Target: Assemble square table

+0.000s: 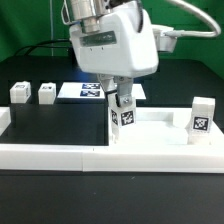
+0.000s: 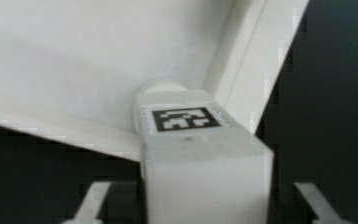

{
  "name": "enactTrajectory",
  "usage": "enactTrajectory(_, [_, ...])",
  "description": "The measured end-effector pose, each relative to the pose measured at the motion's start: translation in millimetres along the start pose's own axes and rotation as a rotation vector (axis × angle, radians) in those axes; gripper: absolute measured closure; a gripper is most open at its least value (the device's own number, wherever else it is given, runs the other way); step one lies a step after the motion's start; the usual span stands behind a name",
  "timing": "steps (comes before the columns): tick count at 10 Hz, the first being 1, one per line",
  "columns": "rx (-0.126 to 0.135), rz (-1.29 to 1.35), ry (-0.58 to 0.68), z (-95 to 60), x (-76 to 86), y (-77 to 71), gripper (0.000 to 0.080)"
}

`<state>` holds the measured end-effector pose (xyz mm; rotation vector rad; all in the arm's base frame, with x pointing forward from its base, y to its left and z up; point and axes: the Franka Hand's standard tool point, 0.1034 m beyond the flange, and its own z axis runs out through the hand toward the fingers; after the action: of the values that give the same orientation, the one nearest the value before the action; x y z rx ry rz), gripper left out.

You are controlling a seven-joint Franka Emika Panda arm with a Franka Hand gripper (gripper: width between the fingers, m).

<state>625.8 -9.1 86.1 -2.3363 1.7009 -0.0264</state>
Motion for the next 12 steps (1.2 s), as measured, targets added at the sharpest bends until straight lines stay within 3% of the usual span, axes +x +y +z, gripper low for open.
enactTrajectory(2, [0.002,0.146,-0.004,-0.2,0.6,0.9,0.0495])
enactTrajectory(5, [-0.004,0.102,-0.004,1.2,-2.0,0.9,0.0485])
enactTrajectory(7, [-0.034,-0.276,-0.008,0.8,-6.7,-1.2,0.0186])
enactTrajectory(8, [-0.066,-0.44,-0.014,1.5,-10.2,-3.1,0.0161])
enactTrajectory(12, [-0.073,-0.779,-0.026,3.6,-9.6,-3.5,0.0151])
